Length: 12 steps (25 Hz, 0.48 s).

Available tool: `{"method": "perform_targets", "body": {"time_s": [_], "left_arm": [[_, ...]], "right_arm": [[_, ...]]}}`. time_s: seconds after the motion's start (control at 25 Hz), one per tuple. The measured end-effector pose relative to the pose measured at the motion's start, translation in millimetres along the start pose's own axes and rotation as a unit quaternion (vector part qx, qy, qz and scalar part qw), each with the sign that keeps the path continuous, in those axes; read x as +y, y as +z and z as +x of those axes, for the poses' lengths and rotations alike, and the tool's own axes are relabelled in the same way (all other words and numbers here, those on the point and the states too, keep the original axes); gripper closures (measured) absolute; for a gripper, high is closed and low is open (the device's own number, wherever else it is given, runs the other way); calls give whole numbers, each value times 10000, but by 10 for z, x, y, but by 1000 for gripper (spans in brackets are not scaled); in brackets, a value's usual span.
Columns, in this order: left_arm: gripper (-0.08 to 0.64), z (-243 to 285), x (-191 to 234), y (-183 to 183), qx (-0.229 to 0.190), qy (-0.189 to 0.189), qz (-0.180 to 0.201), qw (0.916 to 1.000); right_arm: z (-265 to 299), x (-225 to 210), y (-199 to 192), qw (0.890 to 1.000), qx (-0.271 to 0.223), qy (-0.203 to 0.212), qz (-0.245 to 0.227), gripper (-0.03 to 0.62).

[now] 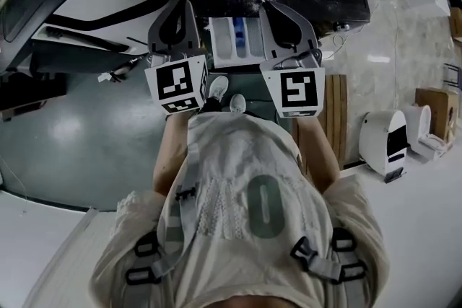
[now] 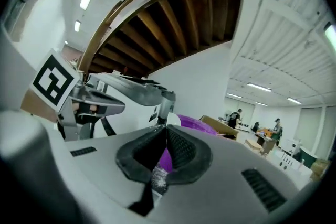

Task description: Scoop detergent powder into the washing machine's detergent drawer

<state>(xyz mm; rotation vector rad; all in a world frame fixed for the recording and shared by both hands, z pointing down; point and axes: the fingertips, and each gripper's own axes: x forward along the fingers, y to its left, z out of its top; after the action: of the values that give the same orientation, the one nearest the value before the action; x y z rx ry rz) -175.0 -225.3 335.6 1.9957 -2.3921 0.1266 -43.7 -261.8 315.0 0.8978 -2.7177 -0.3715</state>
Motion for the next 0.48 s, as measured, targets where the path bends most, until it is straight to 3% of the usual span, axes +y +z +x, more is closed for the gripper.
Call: {"method": "perform_targets", "body": {"time_s": [0.2,0.48], "left_arm": [[540,66,-199,316,-311,-346,146,9988],[540,171,-407,602,-569,-766,161,9953]], "right_arm": [[-199,-393,72,9954,-307,-710,569,583],[-367,-842,-113,9762,-387,-1606,1403,583]]}}
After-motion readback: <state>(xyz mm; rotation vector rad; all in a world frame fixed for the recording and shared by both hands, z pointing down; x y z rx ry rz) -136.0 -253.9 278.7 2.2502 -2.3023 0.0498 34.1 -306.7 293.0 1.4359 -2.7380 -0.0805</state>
